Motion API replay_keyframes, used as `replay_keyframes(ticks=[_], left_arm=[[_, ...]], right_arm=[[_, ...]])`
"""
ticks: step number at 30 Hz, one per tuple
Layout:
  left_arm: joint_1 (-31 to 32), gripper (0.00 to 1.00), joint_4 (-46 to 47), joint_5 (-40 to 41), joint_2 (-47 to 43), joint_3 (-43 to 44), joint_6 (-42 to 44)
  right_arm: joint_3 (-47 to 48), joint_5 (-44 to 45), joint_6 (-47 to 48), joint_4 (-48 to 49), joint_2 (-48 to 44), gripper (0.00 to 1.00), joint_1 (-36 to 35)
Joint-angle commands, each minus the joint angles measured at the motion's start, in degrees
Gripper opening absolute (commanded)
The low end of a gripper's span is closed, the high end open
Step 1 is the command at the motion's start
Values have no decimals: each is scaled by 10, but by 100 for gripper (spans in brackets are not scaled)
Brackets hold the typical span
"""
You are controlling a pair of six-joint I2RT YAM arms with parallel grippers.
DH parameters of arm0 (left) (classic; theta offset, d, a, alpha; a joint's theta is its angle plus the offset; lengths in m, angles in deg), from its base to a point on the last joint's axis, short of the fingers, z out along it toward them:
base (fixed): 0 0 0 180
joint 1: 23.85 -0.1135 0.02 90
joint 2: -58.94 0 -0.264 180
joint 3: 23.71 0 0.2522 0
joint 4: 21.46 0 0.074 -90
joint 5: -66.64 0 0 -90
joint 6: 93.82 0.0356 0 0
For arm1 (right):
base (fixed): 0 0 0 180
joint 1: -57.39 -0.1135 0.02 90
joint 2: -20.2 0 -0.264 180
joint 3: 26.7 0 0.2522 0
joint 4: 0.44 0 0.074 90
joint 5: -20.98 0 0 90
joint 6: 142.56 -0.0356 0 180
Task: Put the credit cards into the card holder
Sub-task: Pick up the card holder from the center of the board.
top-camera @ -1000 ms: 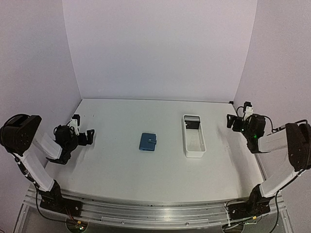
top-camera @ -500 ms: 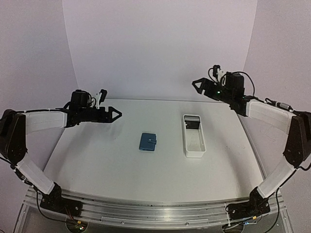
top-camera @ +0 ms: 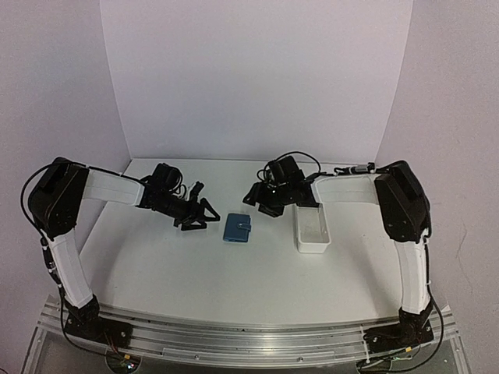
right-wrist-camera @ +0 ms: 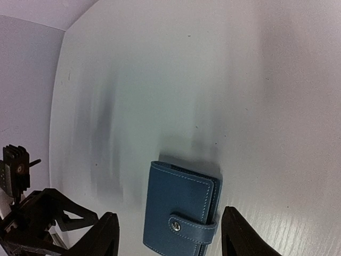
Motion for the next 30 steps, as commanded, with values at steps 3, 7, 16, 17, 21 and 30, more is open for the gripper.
replay_keyframes(ticks=[3, 7, 16, 17, 21, 30], left_arm=[[2, 71, -36, 8, 81, 64, -22], [14, 69, -21, 13, 110, 71, -30], [19, 64, 34, 4, 171, 83, -80], [19, 63, 38, 5, 175, 81, -84], [20, 60, 63, -15, 206, 85, -100], [23, 18, 130, -59, 205, 98, -119]], right_arm=[[68, -9, -20, -38, 54, 58, 6], [60, -47, -35, -39, 81, 50, 5], [56, -103, -59, -13, 122, 35, 0], [54, -106, -61, -2, 122, 34, 0], [50, -130, -82, 32, 140, 28, 0], [42, -150, -92, 79, 144, 24, 0]])
